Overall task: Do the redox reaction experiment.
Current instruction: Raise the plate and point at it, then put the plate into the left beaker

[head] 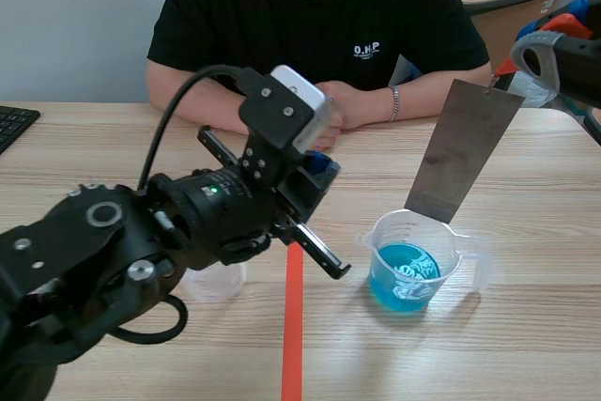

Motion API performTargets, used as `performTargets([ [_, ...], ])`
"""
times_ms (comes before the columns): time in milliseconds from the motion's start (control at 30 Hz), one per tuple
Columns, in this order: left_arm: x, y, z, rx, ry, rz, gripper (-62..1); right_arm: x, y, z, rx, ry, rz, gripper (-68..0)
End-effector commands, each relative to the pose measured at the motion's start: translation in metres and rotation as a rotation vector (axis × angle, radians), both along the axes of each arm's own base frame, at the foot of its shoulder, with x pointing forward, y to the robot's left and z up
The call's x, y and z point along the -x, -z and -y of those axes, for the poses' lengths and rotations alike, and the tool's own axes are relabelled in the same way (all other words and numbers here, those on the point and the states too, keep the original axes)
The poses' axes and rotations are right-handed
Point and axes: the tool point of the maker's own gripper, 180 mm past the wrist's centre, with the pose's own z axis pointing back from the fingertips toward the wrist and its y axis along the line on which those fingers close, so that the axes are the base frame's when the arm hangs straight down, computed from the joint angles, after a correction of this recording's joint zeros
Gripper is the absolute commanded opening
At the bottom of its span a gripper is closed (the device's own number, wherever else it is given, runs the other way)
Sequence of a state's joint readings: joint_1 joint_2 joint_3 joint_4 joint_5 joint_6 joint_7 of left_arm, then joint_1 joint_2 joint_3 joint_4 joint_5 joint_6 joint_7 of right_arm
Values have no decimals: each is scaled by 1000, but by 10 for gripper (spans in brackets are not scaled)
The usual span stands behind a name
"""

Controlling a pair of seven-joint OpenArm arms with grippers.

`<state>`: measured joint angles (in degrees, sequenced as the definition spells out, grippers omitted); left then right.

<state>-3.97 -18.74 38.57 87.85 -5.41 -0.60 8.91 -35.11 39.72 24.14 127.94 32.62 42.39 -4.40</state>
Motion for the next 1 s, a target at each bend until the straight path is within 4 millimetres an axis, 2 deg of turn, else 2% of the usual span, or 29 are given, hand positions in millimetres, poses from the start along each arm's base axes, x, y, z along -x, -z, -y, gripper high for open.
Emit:
performTargets([
  [0, 4, -5, -10, -9, -11, 25, -560, 2, -8, -5, -2, -29, 25, -660],
  [100, 10, -4, -42, -54, -79, 60, -560, 2, -8, -5, -2, -29, 25, -660],
  [267, 22, 0, -106, -142, -210, 92, -560, 2, -8, -5, -2, -30, 25, -660],
  [400, 40, 8, -154, -227, -308, 81, -560, 2, -8, -5, -2, -30, 25, -660],
  [567, 70, 28, -205, -335, -417, 15, -560, 2, -9, -5, -4, -31, 26, -660],
  [733, 104, 45, -240, -425, -484, -72, -560, 2, -9, -6, -5, -32, 29, -660],
  [967, 140, 58, -271, -498, -551, -175, -560, 2, -10, -6, -7, -33, 31, -660],
])
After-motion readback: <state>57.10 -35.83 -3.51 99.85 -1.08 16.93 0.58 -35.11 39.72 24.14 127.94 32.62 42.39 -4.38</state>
